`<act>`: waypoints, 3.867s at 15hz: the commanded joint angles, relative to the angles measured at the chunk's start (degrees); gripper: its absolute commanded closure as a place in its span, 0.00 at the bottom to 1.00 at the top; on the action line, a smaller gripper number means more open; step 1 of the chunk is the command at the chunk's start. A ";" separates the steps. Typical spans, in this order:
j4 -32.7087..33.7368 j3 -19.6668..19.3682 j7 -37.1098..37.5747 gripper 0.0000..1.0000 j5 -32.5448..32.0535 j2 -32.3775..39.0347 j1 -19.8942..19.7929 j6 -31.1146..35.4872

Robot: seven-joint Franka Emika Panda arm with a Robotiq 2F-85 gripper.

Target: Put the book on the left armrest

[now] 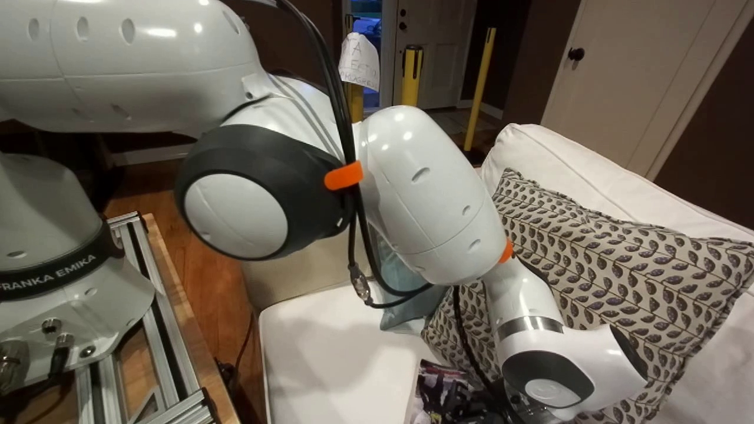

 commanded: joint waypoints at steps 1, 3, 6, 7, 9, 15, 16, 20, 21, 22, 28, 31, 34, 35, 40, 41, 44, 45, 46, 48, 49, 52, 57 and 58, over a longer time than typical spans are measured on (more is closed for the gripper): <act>2.45 0.57 -2.61 0.86 -0.31 0.62 -0.18 -0.95; 1.22 0.58 -4.54 0.87 -0.64 -0.33 -0.07 -0.91; -2.74 1.09 -9.37 0.87 -1.10 -3.22 0.06 -0.21; -4.32 1.32 -11.02 0.87 -1.11 -4.51 0.03 0.37; -7.86 1.90 -14.53 0.87 -0.92 -7.53 -0.19 1.00; -22.63 3.85 -24.14 0.87 -0.65 -19.56 -0.94 0.82; -25.09 4.25 -25.58 0.87 -0.60 -21.70 -0.97 1.29; -35.22 5.73 -29.41 0.87 -0.34 -30.91 -0.62 2.77; -37.21 4.64 -30.85 0.87 1.23 -32.84 0.76 3.19; -39.93 5.04 -32.28 0.87 1.64 -35.29 1.11 4.51; -53.78 7.57 -37.41 0.87 7.42 -48.78 4.86 16.10; -58.13 9.20 -38.45 0.87 12.23 -54.62 8.03 18.16; -61.12 8.68 -38.24 0.87 13.44 -59.44 13.79 18.35; -61.98 7.60 -37.27 0.87 11.56 -60.85 16.63 17.79; -63.50 5.45 -33.79 0.87 4.79 -63.14 28.99 14.82; -63.58 5.41 -33.20 0.87 2.78 -63.05 31.07 13.87; -63.85 6.06 -31.23 0.87 -1.67 -62.78 36.21 13.42; -62.63 5.86 -32.88 0.87 1.26 -61.56 34.39 14.24; -62.67 6.07 -32.24 0.62 1.11 -61.49 35.47 14.25; -62.61 6.00 -32.16 0.62 1.16 -61.42 35.69 14.25; -62.57 5.75 -32.21 0.62 1.15 -61.40 35.44 14.25; -61.66 6.22 -33.83 0.87 0.27 -61.05 35.93 13.70; -54.99 9.47 -36.18 0.87 -4.39 -57.71 42.33 6.12; -53.23 9.99 -36.96 0.87 -5.09 -56.50 43.39 4.23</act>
